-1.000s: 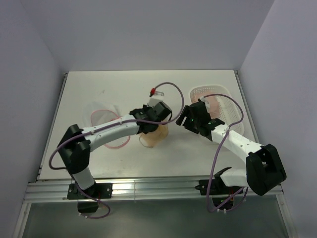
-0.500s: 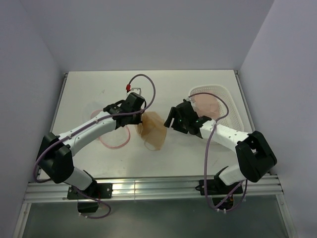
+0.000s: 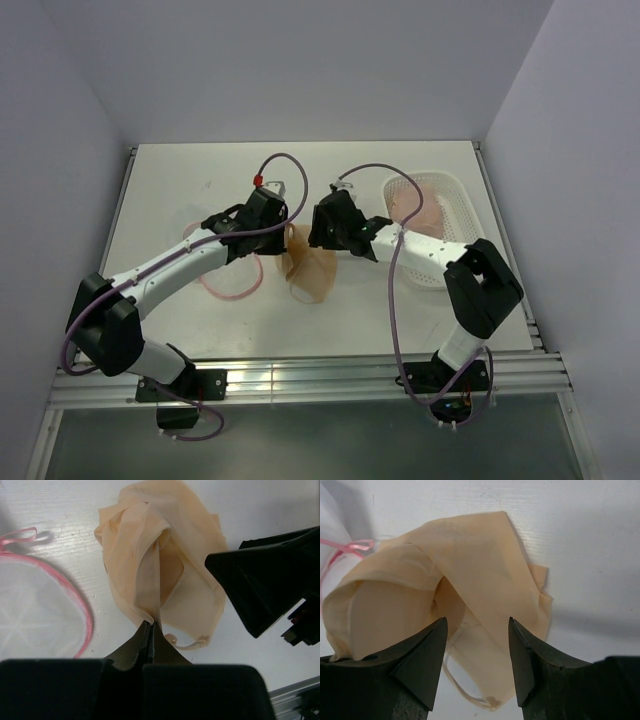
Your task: Place the bra in the laundry bag and zip it closed
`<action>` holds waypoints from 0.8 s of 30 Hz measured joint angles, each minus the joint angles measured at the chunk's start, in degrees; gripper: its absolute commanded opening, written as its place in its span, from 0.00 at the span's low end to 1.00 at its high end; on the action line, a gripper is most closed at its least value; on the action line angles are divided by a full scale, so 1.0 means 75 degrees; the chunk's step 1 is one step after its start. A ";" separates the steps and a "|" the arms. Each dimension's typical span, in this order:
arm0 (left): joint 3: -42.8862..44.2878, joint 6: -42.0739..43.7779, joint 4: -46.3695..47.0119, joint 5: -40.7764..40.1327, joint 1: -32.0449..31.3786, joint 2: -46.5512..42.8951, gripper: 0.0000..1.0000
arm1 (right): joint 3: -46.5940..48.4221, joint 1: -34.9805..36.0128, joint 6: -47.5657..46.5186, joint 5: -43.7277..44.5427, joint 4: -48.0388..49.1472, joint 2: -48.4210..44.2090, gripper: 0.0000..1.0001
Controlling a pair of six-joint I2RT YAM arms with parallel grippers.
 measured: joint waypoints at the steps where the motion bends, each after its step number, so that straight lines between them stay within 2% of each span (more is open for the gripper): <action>1: 0.0000 0.0009 0.0020 0.0029 0.0012 0.0000 0.00 | 0.0003 0.0047 -0.0082 0.0055 0.0000 0.0020 0.60; 7: 0.0000 0.0105 0.0050 0.0187 0.0032 0.0000 0.00 | 0.0061 0.0323 -0.0571 0.0373 0.0058 0.0178 0.61; 15: 0.0000 0.0149 0.0052 0.0236 0.0035 0.0000 0.00 | 0.0469 0.0525 -0.0860 0.0536 0.0166 0.0965 0.48; 24: 0.0000 0.0169 0.0038 0.0341 0.0041 -0.0105 0.00 | 0.1169 0.0510 -0.0930 0.0866 0.0102 0.1763 0.44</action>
